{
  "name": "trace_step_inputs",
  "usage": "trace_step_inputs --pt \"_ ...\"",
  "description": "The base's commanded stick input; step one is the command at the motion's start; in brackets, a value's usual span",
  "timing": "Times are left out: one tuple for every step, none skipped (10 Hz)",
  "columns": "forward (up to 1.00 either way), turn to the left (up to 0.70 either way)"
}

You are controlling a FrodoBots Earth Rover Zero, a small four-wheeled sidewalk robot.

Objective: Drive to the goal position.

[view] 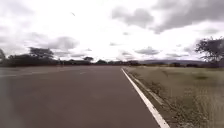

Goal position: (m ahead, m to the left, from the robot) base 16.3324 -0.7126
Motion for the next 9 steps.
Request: trace_step_inputs --pt "0.45 0.0" --pt "0.45 0.0" --pt "0.45 0.0" --pt "0.45 0.0" --pt "0.45 0.0" --pt "0.45 0.0" --pt "0.45 0.0" --pt "0.45 0.0" --pt "0.45 0.0"
